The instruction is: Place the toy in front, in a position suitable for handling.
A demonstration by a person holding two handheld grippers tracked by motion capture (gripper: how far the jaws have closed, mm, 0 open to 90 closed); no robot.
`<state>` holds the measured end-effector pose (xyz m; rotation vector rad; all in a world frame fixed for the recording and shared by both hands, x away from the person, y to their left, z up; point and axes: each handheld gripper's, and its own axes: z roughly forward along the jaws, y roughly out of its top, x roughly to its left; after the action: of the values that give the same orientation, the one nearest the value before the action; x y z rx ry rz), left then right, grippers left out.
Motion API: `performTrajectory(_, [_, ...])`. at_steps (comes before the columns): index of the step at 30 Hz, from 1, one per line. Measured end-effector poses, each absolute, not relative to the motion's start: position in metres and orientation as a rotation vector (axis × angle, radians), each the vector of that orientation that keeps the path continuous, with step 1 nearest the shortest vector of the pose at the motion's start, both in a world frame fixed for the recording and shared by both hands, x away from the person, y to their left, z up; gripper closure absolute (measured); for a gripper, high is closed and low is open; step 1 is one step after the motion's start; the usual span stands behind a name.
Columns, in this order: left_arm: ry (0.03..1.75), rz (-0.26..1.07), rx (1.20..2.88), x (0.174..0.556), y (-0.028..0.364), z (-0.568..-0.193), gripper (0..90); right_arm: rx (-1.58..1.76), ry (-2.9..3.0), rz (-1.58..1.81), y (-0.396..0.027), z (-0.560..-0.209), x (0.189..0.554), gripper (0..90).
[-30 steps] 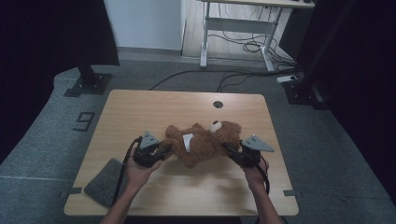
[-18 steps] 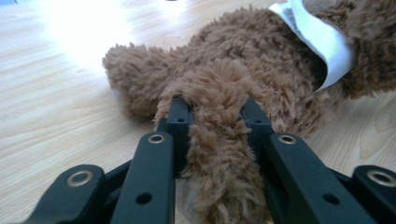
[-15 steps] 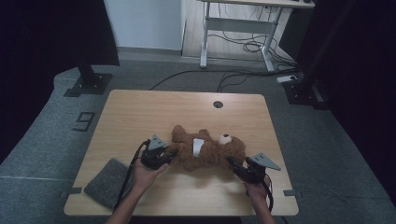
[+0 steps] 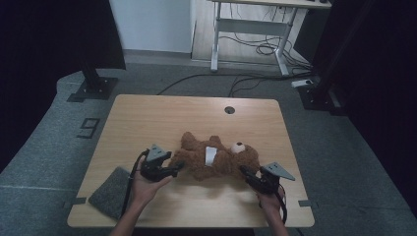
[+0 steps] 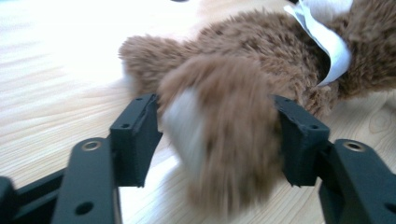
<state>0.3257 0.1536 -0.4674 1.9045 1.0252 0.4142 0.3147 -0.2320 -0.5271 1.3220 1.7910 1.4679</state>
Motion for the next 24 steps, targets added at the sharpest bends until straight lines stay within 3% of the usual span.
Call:
performTrajectory(6, [1.073,0.47,1.875,0.307,0.184,-0.459,27.5,1.33,1.788,1.453,-0.231,-0.526,0.315,46.5])
performTrajectory(14, [1.201,0.619,1.86,0.281,0.226,-0.466,26.8,1.328,1.79,1.451,-0.23,-0.527,0.312,46.5])
performTrajectory(24, [1.287,0.631,1.917,0.27,0.244,-0.483,25.4,1.326,1.794,1.459,-0.224,-0.527,0.312,46.3])
